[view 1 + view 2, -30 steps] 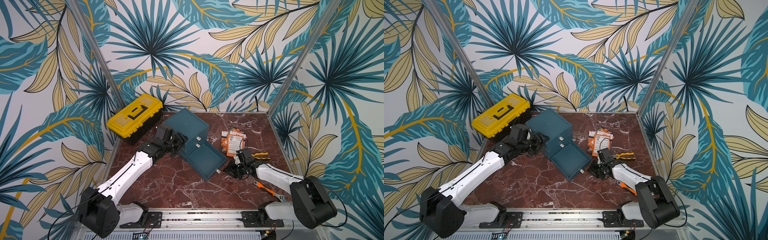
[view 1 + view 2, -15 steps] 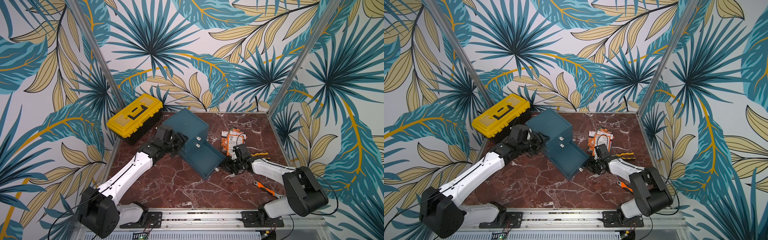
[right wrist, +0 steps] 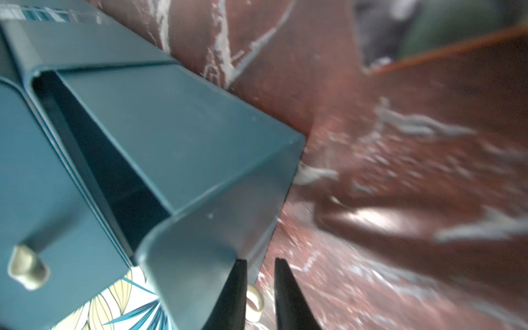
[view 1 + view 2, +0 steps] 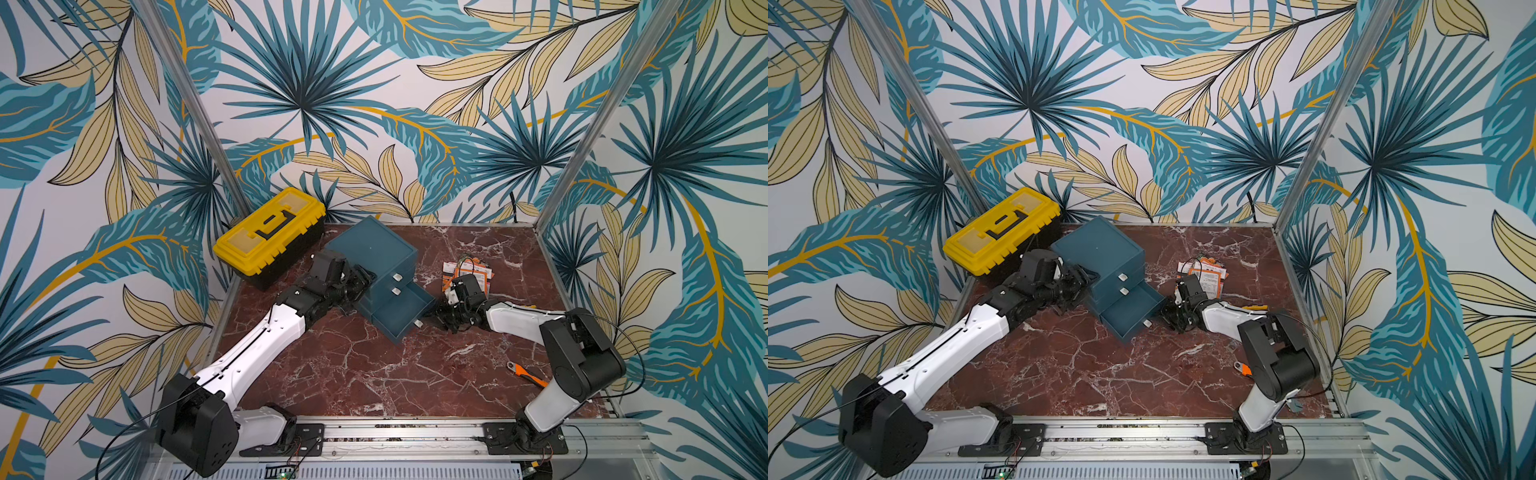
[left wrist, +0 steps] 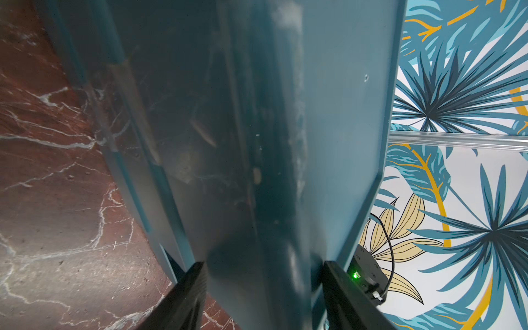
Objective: Take the seed bags out of the drawer
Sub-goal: Close the drawer in the storage box.
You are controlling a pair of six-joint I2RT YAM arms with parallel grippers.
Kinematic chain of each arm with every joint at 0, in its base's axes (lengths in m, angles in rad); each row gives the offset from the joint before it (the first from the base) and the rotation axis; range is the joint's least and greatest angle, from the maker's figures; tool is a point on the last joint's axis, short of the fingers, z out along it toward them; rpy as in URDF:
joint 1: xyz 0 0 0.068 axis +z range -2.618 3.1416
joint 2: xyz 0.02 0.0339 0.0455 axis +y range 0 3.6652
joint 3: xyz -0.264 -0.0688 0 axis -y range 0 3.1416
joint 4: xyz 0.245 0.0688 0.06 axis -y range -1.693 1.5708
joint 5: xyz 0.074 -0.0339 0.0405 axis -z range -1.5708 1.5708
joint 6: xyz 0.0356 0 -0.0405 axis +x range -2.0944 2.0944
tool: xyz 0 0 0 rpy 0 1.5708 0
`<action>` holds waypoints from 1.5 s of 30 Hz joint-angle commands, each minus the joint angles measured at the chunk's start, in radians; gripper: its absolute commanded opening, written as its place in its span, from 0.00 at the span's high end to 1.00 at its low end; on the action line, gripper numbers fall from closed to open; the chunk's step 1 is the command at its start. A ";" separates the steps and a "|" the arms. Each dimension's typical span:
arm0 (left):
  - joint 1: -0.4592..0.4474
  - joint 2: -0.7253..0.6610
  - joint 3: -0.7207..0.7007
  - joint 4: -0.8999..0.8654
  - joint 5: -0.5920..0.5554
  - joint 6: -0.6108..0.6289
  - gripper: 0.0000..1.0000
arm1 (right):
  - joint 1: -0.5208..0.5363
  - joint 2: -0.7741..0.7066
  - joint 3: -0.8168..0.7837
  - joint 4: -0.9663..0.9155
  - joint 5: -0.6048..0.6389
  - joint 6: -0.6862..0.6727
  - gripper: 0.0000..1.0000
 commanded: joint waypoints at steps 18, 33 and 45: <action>0.007 -0.018 -0.052 -0.057 0.006 0.004 0.32 | 0.069 0.248 0.260 0.179 -0.010 0.229 0.79; 0.007 -0.063 -0.017 -0.133 -0.038 0.046 0.32 | 0.080 0.188 0.219 0.129 0.034 0.202 0.72; 0.020 -0.285 0.148 -0.435 -0.315 0.247 0.10 | 0.028 -0.291 0.211 -0.495 0.300 -0.374 0.37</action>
